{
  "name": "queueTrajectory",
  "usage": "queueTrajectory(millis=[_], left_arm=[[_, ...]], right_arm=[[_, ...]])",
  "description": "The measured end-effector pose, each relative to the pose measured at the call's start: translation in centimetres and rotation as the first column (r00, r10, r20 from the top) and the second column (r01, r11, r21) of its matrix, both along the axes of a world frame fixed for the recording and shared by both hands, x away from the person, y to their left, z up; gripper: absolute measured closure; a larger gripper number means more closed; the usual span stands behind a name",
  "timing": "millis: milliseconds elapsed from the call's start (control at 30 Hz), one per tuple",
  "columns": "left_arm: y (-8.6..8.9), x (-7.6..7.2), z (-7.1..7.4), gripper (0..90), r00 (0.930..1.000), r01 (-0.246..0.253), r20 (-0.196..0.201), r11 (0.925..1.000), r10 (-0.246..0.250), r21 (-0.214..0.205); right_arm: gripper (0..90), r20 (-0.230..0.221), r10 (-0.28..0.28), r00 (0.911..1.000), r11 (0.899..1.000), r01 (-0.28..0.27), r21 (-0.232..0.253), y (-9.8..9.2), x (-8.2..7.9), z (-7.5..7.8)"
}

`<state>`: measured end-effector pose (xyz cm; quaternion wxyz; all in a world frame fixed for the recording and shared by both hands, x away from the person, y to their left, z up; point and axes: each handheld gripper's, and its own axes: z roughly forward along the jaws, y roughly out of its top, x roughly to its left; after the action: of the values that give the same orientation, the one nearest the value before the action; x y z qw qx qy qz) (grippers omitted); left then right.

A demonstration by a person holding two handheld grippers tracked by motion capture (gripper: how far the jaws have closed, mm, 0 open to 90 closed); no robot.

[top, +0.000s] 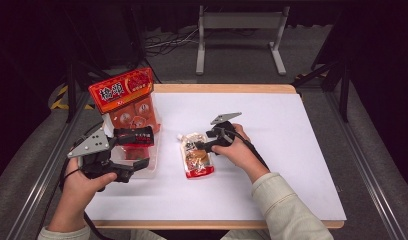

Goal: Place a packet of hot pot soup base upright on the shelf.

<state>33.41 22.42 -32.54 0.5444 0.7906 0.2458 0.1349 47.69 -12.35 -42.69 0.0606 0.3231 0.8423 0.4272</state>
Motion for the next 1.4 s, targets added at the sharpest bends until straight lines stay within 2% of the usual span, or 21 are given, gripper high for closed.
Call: queueTrajectory(millis=[167, 467, 700, 833, 900, 967, 1000, 1033, 1067, 1100, 1267, 1400], left_arm=[[-0.3, 0.3, -0.4, 12.0, 1.0, -0.001, -0.007, 0.9999, 0.001, 0.013], [-0.5, 0.4, -0.6, 11.9, 0.9999, 0.0, -0.01, 0.9997, 0.0, 0.022], [-0.4, 0.3, -0.6, 11.9, 0.9999, -0.003, -0.013, 0.9997, 0.003, 0.024], [-0.5, 0.3, -0.6, 11.8, 0.9999, -0.003, -0.011, 0.9997, 0.003, 0.025], [-0.6, 0.4, -0.6, 11.8, 1.0, 0.001, -0.01, 0.9996, -0.001, 0.028], [-0.7, 0.4, -0.6, 11.8, 1.0, 0.0, -0.01, 0.9996, 0.0, 0.028], [-0.7, 0.4, -0.6, 11.9, 1.0, 0.001, -0.009, 0.9996, -0.001, 0.03], [-0.7, 0.4, -0.6, 11.8, 1.0, 0.001, -0.009, 0.9996, -0.001, 0.03], [-0.7, 0.4, -0.6, 11.8, 1.0, 0.002, -0.008, 0.9995, -0.002, 0.032], [-0.7, 0.4, -0.6, 11.8, 1.0, 0.003, -0.009, 0.9995, -0.003, 0.032], [-0.6, 0.4, -0.7, 11.9, 0.9999, 0.002, -0.012, 0.9996, -0.002, 0.028], [-0.7, 0.5, -0.8, 11.9, 0.9998, 0.003, -0.019, 0.9996, -0.003, 0.028]], right_arm=[[28.4, -0.037, -0.023, 0.999, 1.0, 0.023, -0.009, 0.1, 0.7, -0.5], [28.3, -0.091, -0.034, 0.9953, 0.998, 0.029, -0.047, 1.2, 1.6, -1.2], [28.6, -0.107, -0.056, 0.9927, 0.998, 0.053, -0.033, 1.4, 2.0, -1.4], [29.9, -0.086, -0.055, 0.9948, 0.997, 0.051, -0.058, 1.9, 2.0, -1.4], [34.6, -0.054, -0.045, 0.9975, 0.995, 0.04, -0.088, 2.2, 1.8, -1.5], [44.1, -0.038, -0.053, 0.9979, 0.994, 0.049, -0.099, 2.3, 1.7, -1.5], [51.0, -0.039, -0.06, 0.9974, 0.993, 0.056, -0.102, 2.1, 1.7, -1.4], [55.0, -0.045, -0.066, 0.9968, 0.993, 0.061, -0.102, 2.1, 1.7, -1.4], [55.0, -0.045, -0.066, 0.9968, 0.993, 0.061, -0.102, 2.1, 1.7, -1.4], [60.9, -0.044, -0.071, 0.9965, 0.992, 0.066, -0.107, 2.0, 1.7, -1.3], [83.3, -0.045, -0.058, 0.9973, 0.987, 0.05, -0.154, 2.3, 1.4, -1.1], [87.3, -0.024, -0.045, 0.9987, 0.981, 0.04, -0.189, 2.8, 0.9, -0.9]])
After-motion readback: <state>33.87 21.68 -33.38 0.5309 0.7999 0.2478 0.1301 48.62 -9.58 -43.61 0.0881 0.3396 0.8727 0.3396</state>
